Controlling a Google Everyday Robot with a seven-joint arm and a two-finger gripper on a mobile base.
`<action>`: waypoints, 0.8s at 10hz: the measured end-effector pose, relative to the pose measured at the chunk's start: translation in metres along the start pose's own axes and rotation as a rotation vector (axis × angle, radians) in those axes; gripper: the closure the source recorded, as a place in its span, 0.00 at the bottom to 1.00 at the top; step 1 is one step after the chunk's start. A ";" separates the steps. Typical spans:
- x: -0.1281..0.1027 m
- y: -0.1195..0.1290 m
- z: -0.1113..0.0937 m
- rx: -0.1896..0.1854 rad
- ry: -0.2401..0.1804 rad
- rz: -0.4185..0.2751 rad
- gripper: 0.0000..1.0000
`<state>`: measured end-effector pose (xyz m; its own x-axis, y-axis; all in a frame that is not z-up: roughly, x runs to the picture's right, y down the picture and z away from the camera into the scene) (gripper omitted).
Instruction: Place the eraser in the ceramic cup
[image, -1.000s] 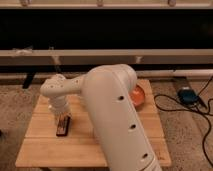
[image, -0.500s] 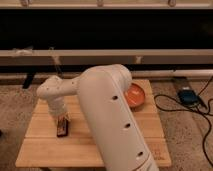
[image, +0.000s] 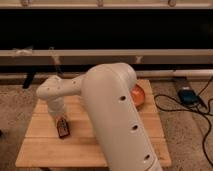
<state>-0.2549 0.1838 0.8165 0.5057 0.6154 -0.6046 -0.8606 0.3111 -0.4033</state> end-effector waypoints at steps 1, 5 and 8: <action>0.006 0.003 -0.015 -0.013 -0.022 -0.026 1.00; 0.032 0.007 -0.095 -0.075 -0.117 -0.128 1.00; 0.047 0.009 -0.166 -0.120 -0.211 -0.201 1.00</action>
<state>-0.2287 0.0952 0.6704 0.6305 0.6910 -0.3536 -0.7250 0.3615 -0.5862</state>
